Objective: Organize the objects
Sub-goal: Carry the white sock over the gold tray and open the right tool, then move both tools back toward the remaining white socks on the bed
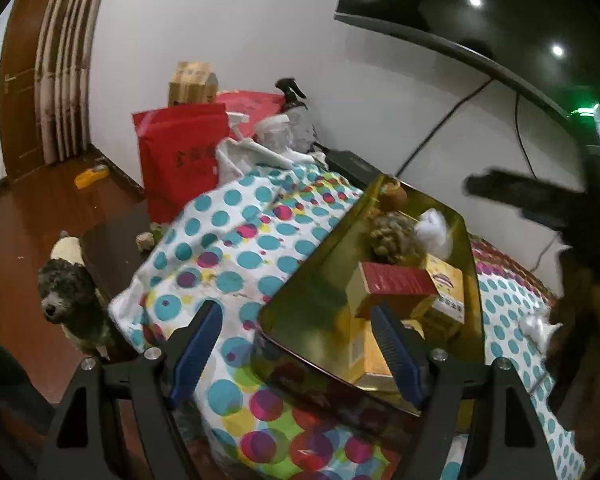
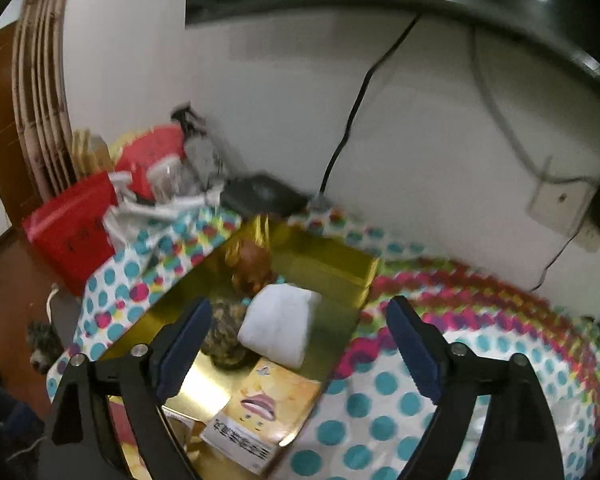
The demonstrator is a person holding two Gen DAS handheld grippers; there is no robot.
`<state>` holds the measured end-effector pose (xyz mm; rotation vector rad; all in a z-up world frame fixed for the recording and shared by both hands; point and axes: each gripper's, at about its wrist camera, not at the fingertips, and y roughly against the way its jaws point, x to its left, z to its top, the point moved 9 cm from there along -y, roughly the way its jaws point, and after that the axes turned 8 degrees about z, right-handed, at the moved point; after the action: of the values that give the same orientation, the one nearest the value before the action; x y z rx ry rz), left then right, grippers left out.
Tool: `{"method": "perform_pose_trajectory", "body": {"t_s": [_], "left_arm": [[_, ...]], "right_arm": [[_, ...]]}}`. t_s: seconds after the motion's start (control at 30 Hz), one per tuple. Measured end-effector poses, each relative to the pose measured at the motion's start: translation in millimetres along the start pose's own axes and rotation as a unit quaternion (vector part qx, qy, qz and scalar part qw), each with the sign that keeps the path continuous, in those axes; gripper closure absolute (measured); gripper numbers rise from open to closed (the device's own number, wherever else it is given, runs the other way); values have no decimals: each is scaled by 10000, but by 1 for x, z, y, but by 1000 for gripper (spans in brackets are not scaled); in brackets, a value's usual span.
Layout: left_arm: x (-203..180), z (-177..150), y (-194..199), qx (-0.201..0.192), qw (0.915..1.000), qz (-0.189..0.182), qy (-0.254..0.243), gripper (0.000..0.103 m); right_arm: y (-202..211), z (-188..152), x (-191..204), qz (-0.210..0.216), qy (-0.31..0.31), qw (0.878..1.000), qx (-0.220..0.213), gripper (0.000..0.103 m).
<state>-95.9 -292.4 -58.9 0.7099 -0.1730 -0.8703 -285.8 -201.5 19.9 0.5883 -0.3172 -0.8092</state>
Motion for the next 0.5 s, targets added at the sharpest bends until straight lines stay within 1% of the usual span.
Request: {"method": "perform_pose_trajectory", "body": {"t_s": [0.03, 0.07, 0.13, 0.17, 0.2, 0.23, 0.27, 0.3, 0.33, 0.37, 0.4, 0.43, 0.47, 0.5], "left_arm": [[-4, -2, 0, 38, 10000, -46, -41, 24], [-10, -4, 1, 23, 9999, -69, -136, 24], [-19, -6, 6, -58, 9995, -62, -312, 22], [-24, -6, 7, -106, 9990, -23, -433, 20], [-28, -7, 9, -123, 9986, -74, -508, 20], [-33, -6, 17, -225, 9977, -190, -605, 20], [-35, 3, 36, -670, 9955, -175, -651, 20], [-36, 10, 51, -1036, 9923, -167, -650, 20], [-40, 15, 64, -1300, 9888, -211, -699, 20], [-50, 19, 76, -1500, 9844, -263, -879, 19], [-59, 20, 82, -1561, 9822, -336, -991, 19], [-71, 18, 87, -1569, 9801, -503, -1111, 19], [-91, 10, 89, -1444, 9775, -825, -1297, 18], [-106, 3, 88, -1301, 9764, -997, -1403, 17]], "right_arm": [[16, -3, -12, -91, -68, 9998, -156, 0], [30, -9, -25, -203, -134, 9994, -241, 0], [49, -29, -52, -317, -257, 9990, -189, 0], [58, -44, -68, -497, -324, 9982, -101, 0], [71, -65, -88, -699, -419, 9967, -19, 0], [85, -88, -108, -839, -564, 9949, 11, 0], [94, -101, -121, -896, -673, 9937, 30, 0], [106, -120, -137, -958, -846, 9918, 67, 0], [119, -141, -153, -1012, -1029, 9895, 79, 0], [130, -161, -169, -1073, -1174, 9872, 92, 0], [136, -171, -179, -1132, -1251, 9856, 108, 0], [142, -186, -194, -1212, -1357, 9832, 121, 0], [146, -195, -204, -1245, -1438, 9817, 119, 0], [147, -203, -215, -1194, -1604, 9797, 153, 0]]}}
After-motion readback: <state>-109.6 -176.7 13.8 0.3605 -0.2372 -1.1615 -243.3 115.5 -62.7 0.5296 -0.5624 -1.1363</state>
